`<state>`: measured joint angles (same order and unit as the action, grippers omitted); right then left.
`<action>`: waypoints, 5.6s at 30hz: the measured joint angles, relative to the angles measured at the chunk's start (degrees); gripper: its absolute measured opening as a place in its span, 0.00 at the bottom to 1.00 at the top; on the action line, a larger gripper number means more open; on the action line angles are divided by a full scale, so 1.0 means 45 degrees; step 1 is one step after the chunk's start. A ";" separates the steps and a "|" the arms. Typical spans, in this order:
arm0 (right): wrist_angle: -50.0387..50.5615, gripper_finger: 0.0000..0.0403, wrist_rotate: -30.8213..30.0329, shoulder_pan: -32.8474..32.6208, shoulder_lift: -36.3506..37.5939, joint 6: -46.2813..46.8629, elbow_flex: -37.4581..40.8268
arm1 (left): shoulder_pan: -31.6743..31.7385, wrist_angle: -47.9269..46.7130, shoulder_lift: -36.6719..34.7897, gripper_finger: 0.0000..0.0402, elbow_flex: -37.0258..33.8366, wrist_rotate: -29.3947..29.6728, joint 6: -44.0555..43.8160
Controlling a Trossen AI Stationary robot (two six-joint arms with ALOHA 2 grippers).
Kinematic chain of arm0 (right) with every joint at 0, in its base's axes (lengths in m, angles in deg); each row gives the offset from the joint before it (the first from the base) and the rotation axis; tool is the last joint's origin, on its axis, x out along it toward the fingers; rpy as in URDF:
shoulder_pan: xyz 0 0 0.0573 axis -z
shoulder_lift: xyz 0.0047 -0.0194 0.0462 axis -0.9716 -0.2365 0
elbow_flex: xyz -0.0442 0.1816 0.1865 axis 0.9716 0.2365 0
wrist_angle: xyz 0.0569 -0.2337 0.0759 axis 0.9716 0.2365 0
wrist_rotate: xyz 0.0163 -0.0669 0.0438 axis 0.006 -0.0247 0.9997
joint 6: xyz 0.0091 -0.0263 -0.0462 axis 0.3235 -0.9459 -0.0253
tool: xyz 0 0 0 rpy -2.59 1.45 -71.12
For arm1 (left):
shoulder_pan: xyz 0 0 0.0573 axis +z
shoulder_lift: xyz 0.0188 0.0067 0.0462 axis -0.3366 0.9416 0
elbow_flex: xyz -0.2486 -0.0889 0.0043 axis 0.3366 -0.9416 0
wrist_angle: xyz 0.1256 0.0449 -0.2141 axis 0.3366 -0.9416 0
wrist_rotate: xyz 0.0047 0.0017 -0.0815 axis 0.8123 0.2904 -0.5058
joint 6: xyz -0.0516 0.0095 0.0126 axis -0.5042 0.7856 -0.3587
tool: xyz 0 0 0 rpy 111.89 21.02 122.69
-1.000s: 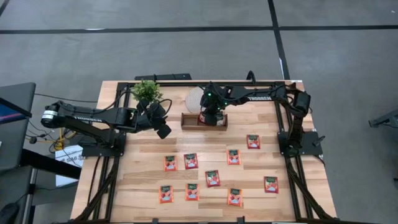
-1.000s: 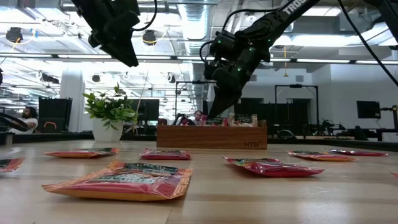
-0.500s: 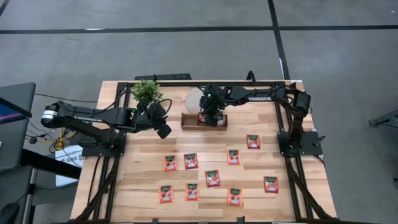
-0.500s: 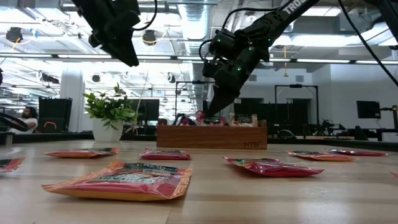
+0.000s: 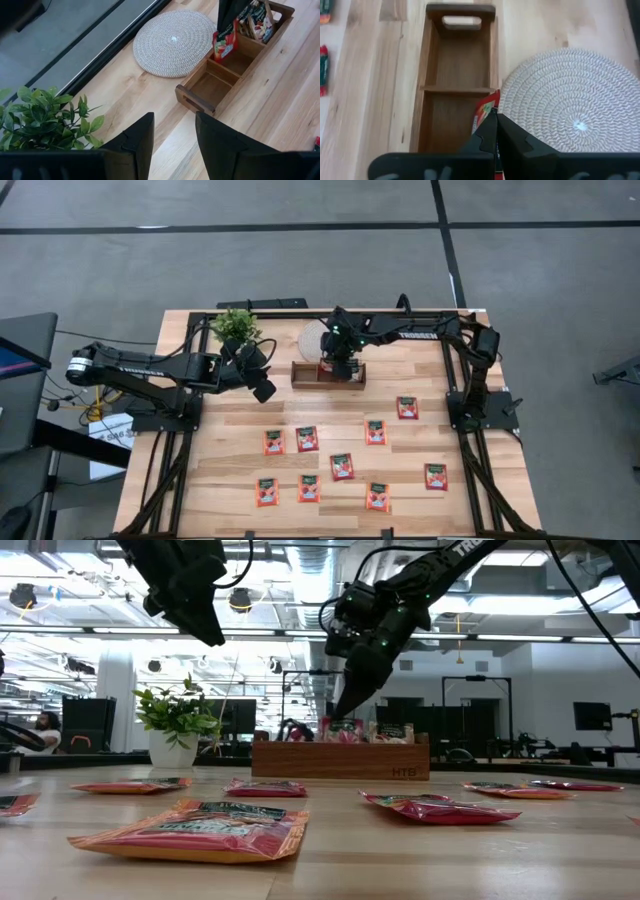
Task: Pick & Place Tea
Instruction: Put the red tea bag into the middle section of the wooden organizer
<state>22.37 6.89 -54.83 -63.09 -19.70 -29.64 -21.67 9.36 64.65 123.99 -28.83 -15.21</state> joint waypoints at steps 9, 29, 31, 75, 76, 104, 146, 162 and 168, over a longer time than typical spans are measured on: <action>0.0233 0.00 0.0235 -0.0019 0.0005 -0.0369 0.0000 | 0.0000 0.0174 0.0000 0.34 0.0000 0.0000 0.0005; 0.0043 0.01 0.0304 -0.0107 -0.0005 -0.1022 0.0005 | 0.0000 0.0175 0.0005 0.34 0.0000 -0.0005 0.0000; 0.0045 0.01 0.0301 -0.0107 -0.0005 -0.1023 0.0005 | 0.0000 0.0174 0.0005 0.34 0.0000 -0.0005 0.0000; 1.1123 0.20 0.0671 -0.0083 0.0943 0.1503 0.1621 | 0.0000 0.0170 0.0005 0.34 0.0000 -0.0635 -0.0092; 1.0907 0.20 0.0680 -0.0083 0.0947 0.1662 0.2192 | 0.0000 0.0175 0.0005 0.34 0.0000 -0.0676 -0.0092; 0.5975 0.20 -0.0782 -0.0170 0.6212 0.4330 0.7776 | 0.0000 0.0175 0.0005 0.34 0.0000 -0.0763 -0.0081; 0.5679 0.20 -0.1962 -0.1139 0.4745 0.4641 0.7771 | 0.0000 0.0172 0.0005 0.34 0.0000 -0.1122 -0.0078; 0.5655 0.20 -0.1676 -0.1178 0.4745 0.4582 0.7771 | 0.0000 0.0172 0.0005 0.34 0.0000 -0.1209 -0.0078; 0.5559 0.20 -0.1644 -0.1174 0.4471 0.4633 0.7723 | 0.0000 0.0174 0.0005 0.34 0.0000 -0.1209 -0.0073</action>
<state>47.39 -0.50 -60.11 -42.97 1.15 5.11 -21.67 10.14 64.67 123.99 -34.27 -15.54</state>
